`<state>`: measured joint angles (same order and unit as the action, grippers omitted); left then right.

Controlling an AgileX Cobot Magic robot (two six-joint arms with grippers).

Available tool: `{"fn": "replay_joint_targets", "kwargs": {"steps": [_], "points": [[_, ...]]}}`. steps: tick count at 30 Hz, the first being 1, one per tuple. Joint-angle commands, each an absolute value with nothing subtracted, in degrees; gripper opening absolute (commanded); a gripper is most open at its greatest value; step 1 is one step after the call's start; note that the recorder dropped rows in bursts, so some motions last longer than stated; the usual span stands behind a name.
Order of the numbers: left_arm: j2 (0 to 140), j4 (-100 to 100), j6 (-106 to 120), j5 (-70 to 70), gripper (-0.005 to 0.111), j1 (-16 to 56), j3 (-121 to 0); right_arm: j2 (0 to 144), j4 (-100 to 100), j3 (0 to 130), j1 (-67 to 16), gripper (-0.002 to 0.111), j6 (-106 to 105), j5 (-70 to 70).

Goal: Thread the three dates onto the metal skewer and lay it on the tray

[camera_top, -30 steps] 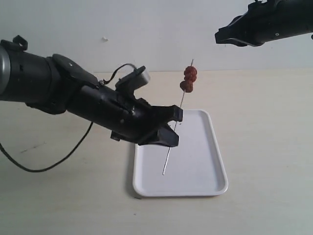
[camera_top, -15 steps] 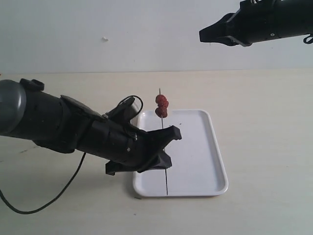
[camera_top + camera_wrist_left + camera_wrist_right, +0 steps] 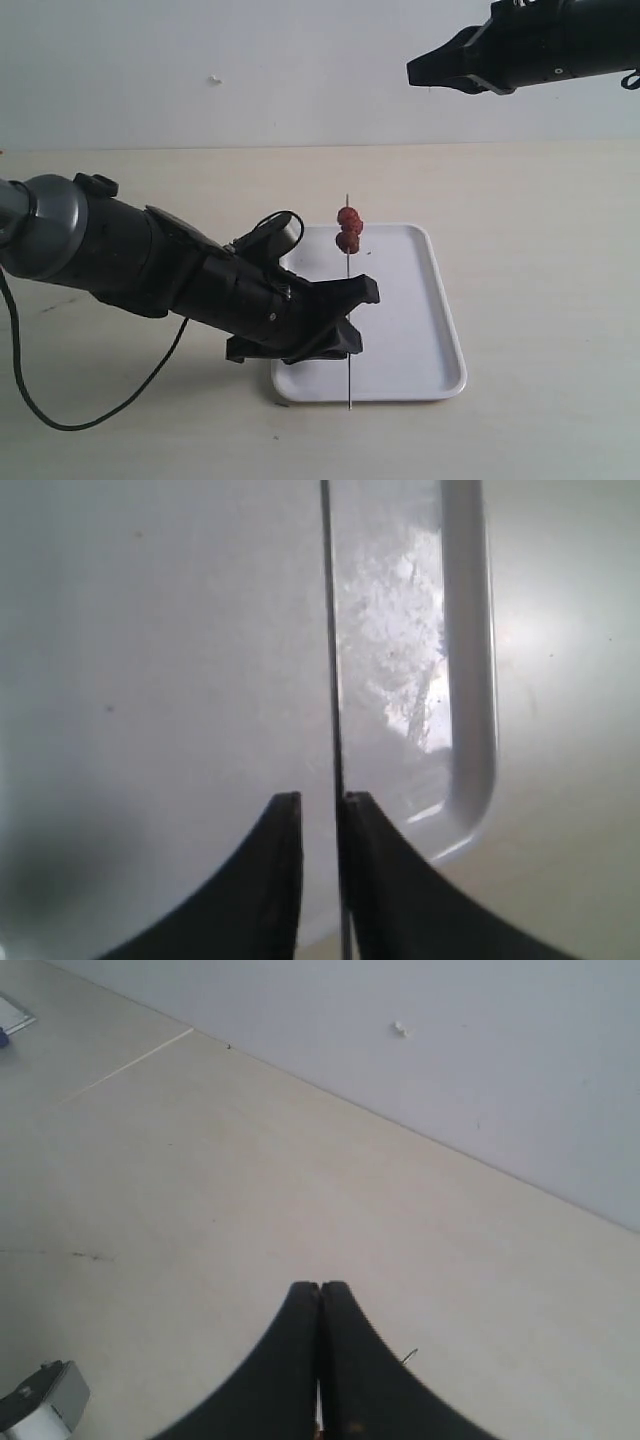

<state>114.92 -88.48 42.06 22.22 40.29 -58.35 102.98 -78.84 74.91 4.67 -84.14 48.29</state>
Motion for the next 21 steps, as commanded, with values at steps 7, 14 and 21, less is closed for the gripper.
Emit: {"fn": "replay_joint_targets", "kwargs": {"steps": [7,14,21], "points": [[114.7,-88.9,43.3,24.0,0.048,40.5,-58.8,102.8,-79.5,74.6,4.7,0.000,-84.8,49.5],[114.7,-88.9,45.1,24.0,0.048,40.5,-58.8,102.8,-79.5,74.6,4.7,0.000,-84.8,49.5],[109.1,-88.8,54.8,19.0,0.046,38.6,-58.6,102.7,-80.7,74.6,4.7,0.000,-86.3,51.9]]}}
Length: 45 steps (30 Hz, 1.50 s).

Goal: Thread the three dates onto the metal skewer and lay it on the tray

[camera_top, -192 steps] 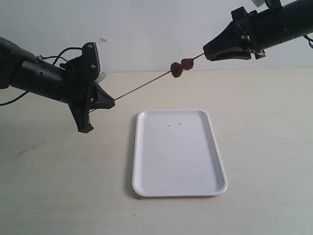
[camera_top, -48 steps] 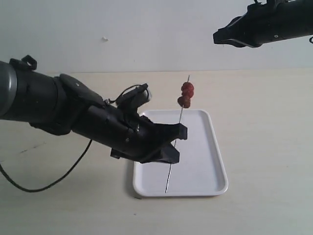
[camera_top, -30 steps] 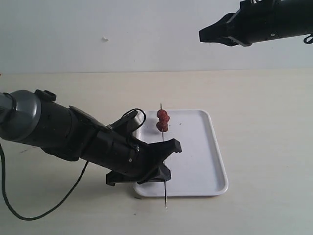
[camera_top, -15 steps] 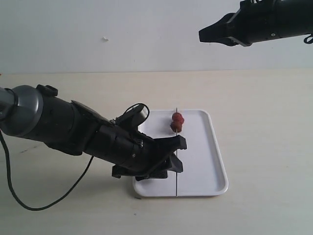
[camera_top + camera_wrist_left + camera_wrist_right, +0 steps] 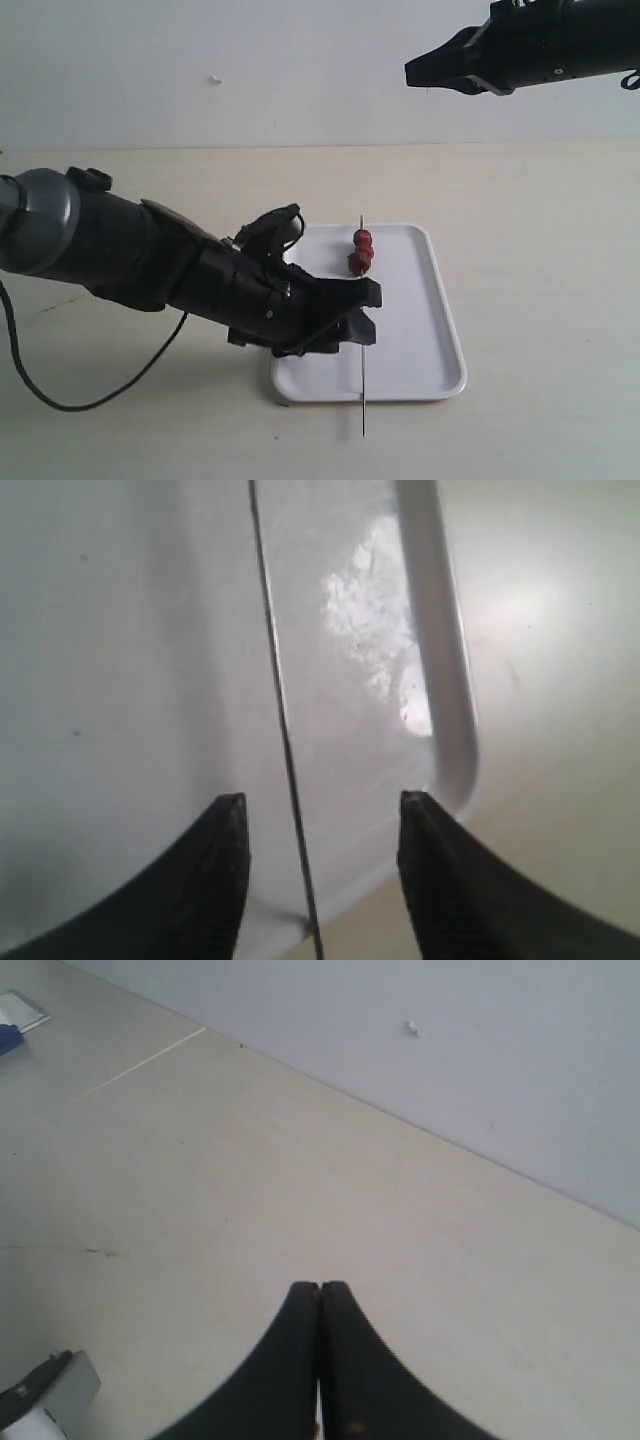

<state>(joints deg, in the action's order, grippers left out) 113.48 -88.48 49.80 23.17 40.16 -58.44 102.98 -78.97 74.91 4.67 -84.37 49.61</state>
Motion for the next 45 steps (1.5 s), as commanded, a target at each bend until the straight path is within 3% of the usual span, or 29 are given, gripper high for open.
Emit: {"fn": "replay_joint_targets", "kwargs": {"steps": [1,3,5,6,9,15,26,30,34,45], "points": [[107.1,-88.5,55.8,17.2,0.043,37.9,-58.6,102.6,-80.8,74.6,4.7,0.000,-87.7,53.2],[104.0,-87.4,57.9,13.5,0.032,37.0,-58.6,102.1,-81.4,74.6,4.7,0.000,-89.2,54.3],[100.3,-86.5,58.3,9.2,0.005,36.5,-57.9,101.2,-81.4,74.6,4.7,0.000,-89.3,54.3],[98.6,-86.3,58.5,6.9,0.001,36.5,-57.3,100.7,-81.0,74.6,4.7,0.000,-89.3,54.0],[92.3,-85.5,62.0,-2.9,0.000,36.6,-53.8,98.3,-80.5,72.8,4.7,0.000,-89.5,49.1],[78.3,-79.3,54.6,-36.0,0.000,38.2,-38.7,86.3,-91.8,61.4,4.7,0.000,-98.4,30.5],[50.3,-39.4,22.3,-50.9,0.000,38.4,-8.4,56.3,-99.9,44.1,4.7,0.000,-113.2,25.0],[40.7,-28.6,20.7,-50.1,0.000,38.4,-3.6,45.7,-99.9,38.5,4.7,0.000,-111.1,26.2],[31.3,-17.1,17.6,-40.3,0.000,38.4,-1.9,36.2,-99.9,32.5,4.7,0.000,-110.3,26.2],[16.9,-21.0,13.9,-17.5,0.000,38.4,-1.5,16.2,-99.9,21.4,4.7,0.000,-100.4,26.2]]}}
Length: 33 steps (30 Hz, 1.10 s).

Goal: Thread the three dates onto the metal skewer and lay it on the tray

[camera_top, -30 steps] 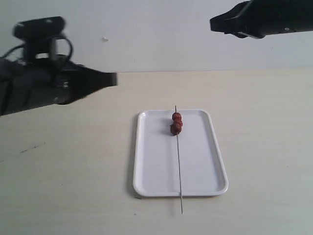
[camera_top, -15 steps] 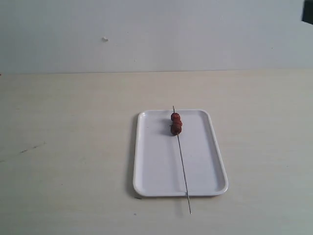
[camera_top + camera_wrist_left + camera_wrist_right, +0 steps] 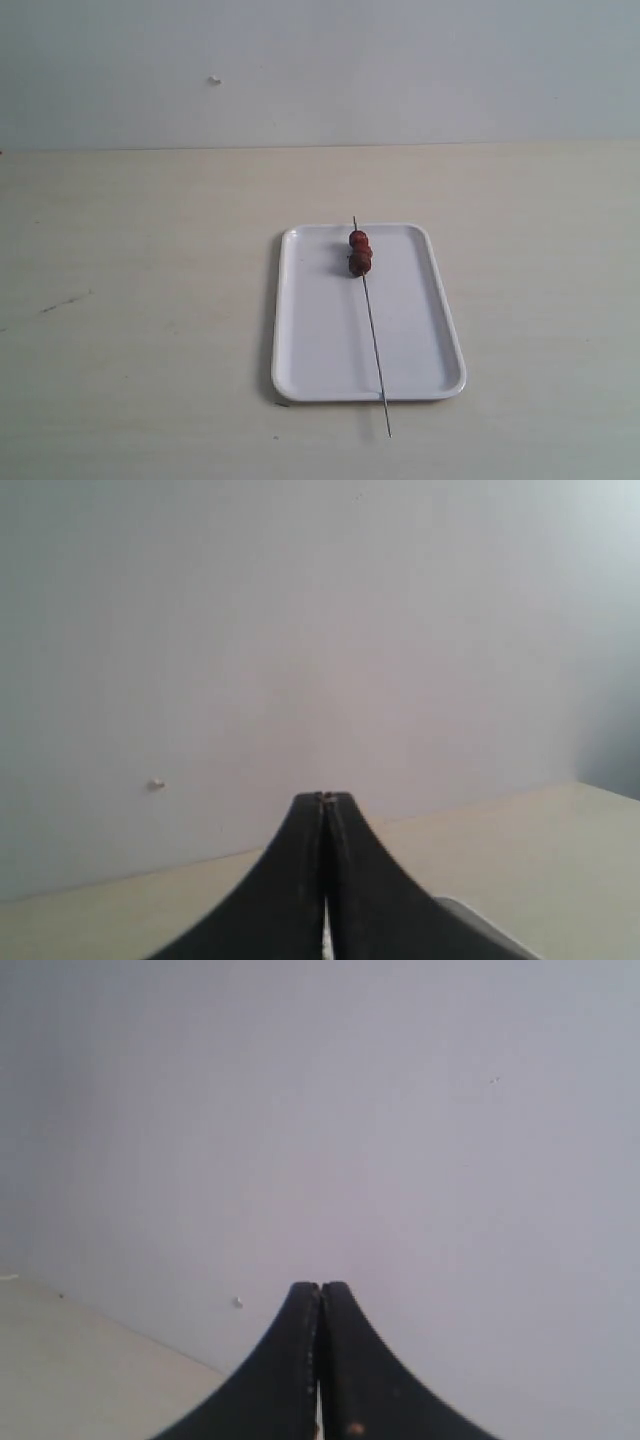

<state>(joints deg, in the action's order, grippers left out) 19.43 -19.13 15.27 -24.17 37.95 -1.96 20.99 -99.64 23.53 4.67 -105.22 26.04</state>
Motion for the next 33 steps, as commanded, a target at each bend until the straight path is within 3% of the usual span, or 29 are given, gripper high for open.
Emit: {"fn": "replay_joint_targets", "kwargs": {"steps": [1,25,28,33], "points": [[16.6,-21.0,14.1,-16.2,0.000,38.4,-1.4,15.2,-99.9,21.2,4.7,0.000,-99.7,26.2],[16.4,-21.0,14.3,-14.4,0.000,38.4,-1.4,11.8,-99.9,21.0,4.7,0.000,-92.0,22.5],[16.4,-21.0,14.3,-14.4,0.000,38.4,-1.4,11.5,-79.3,21.0,4.8,0.000,-71.0,17.7],[16.4,-21.0,14.3,-14.4,0.000,38.4,-1.4,5.1,-13.8,18.5,7.0,0.000,1.8,16.2]]}}
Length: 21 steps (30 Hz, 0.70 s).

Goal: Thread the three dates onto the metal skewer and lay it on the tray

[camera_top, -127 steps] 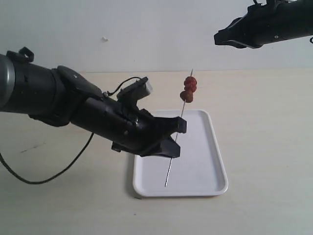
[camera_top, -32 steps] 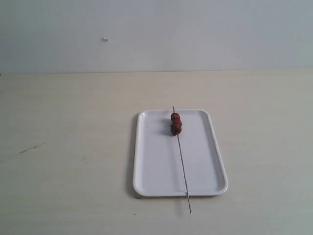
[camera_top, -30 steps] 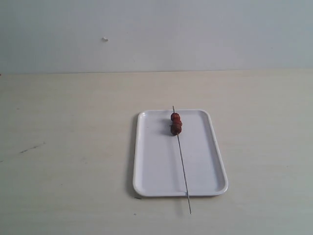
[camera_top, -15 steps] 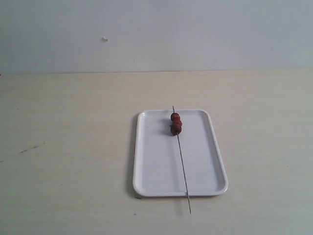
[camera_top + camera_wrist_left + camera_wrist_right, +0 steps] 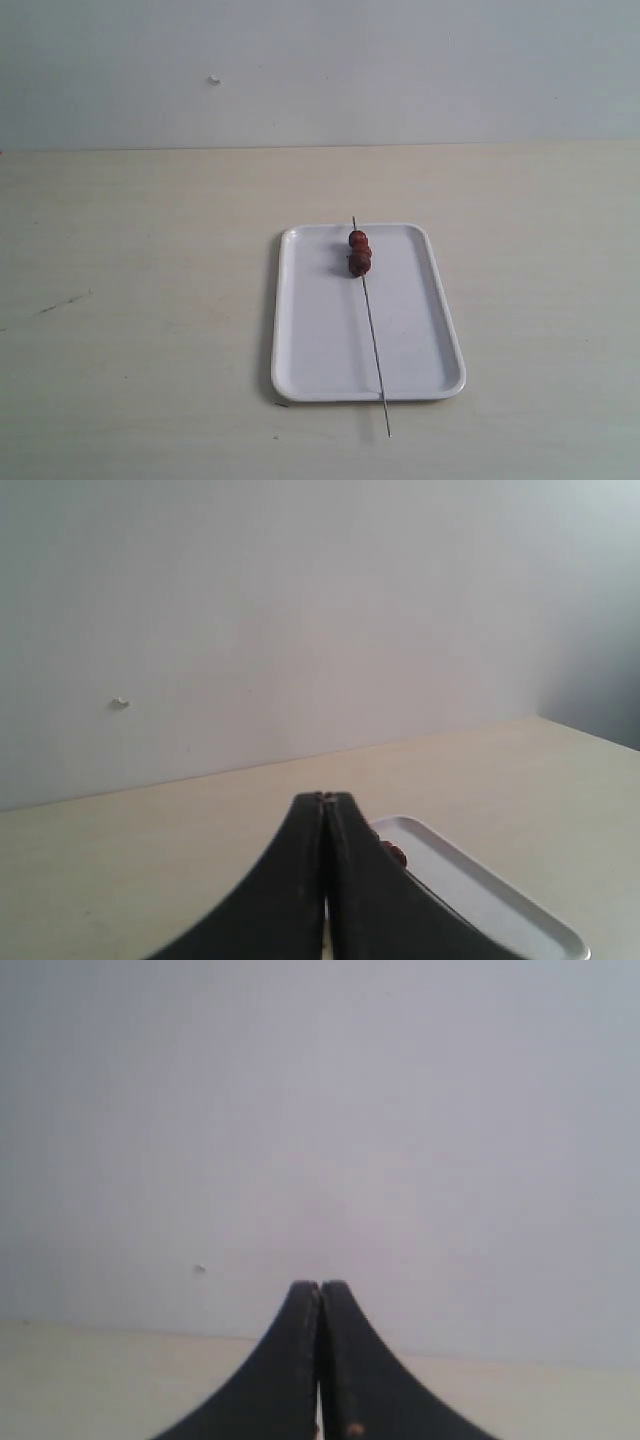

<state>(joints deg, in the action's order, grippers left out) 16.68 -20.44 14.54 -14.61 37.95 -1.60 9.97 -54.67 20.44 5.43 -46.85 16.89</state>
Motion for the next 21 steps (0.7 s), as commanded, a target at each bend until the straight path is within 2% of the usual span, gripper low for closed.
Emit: {"fn": "replay_joint_targets", "kwargs": {"steps": [1,4,16,21], "points": [[16.4,-21.0,14.3,-14.4,0.000,38.4,-1.4,3.4,-4.3,17.4,7.1,0.000,12.7,16.4],[16.4,-21.0,14.3,-14.4,0.000,38.4,-1.4,0.0,10.5,13.3,7.3,0.000,27.4,16.7],[16.3,-21.0,14.3,-14.4,0.000,38.4,-1.4,0.0,9.0,0.7,7.3,0.000,18.9,16.6],[16.3,-21.0,14.5,-14.4,0.000,38.4,-1.4,0.0,9.0,0.0,7.3,0.000,19.3,17.4]]}}
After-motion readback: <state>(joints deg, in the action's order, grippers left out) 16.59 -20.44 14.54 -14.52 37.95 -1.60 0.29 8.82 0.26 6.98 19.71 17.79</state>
